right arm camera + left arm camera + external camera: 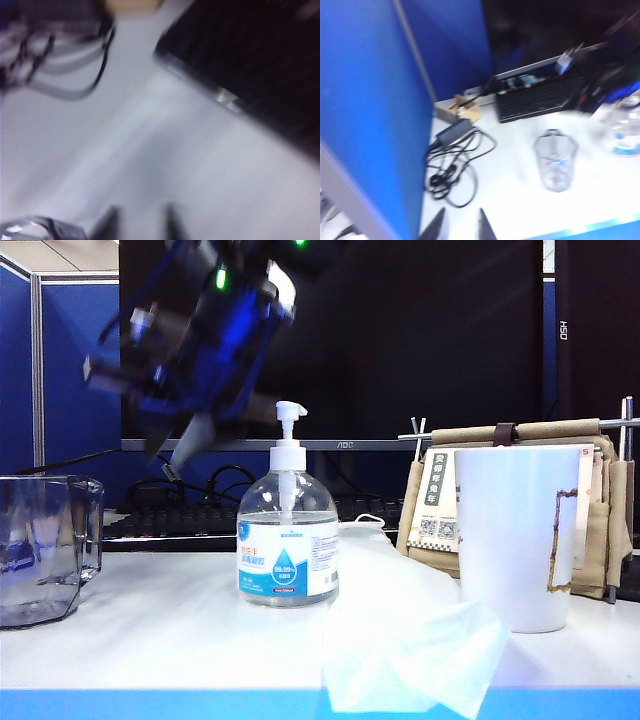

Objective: Swap the positions of the transparent plastic cup and the white ceramic cup.

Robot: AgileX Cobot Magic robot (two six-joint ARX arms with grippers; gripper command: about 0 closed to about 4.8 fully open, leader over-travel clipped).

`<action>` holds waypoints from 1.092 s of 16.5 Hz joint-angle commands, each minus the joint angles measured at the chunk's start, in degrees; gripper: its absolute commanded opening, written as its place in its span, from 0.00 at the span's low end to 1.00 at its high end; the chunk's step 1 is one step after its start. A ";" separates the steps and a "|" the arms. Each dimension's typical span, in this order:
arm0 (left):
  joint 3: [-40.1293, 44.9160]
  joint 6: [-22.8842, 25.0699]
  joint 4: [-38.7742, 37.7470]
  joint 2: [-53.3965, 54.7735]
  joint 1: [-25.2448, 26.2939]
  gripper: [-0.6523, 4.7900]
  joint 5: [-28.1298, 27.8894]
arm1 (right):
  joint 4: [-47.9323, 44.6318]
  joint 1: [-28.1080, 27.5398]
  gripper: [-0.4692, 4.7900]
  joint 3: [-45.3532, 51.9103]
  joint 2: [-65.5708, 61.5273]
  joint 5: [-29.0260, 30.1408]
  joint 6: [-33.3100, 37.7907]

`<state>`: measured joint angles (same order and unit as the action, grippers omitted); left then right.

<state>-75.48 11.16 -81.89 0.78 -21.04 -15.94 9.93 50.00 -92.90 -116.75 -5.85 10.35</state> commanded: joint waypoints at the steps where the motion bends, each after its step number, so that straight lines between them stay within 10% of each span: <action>1: -0.11 0.46 1.77 0.07 -0.15 0.26 -2.03 | -1.29 0.15 0.08 -0.22 6.19 -0.87 -3.15; 7: -4.50 0.52 17.46 -0.39 -2.95 0.26 0.48 | 2.27 0.70 0.08 -0.20 32.02 -2.97 -11.28; 11: -17.94 0.46 21.09 -0.39 -3.69 0.26 1.79 | 25.53 5.79 0.08 -0.15 54.45 -22.73 -17.79; 14: -24.59 -0.52 2.58 -0.39 -5.25 0.26 -9.62 | 49.35 10.64 0.08 1.90 67.23 -35.85 -4.22; 18: -21.00 -2.95 1.99 -0.39 -7.10 0.26 -5.09 | 44.76 13.07 0.08 22.60 84.30 -40.70 5.40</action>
<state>-97.95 8.69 -81.47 0.49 -27.55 -21.98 59.72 63.09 -74.70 -34.74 -46.54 14.37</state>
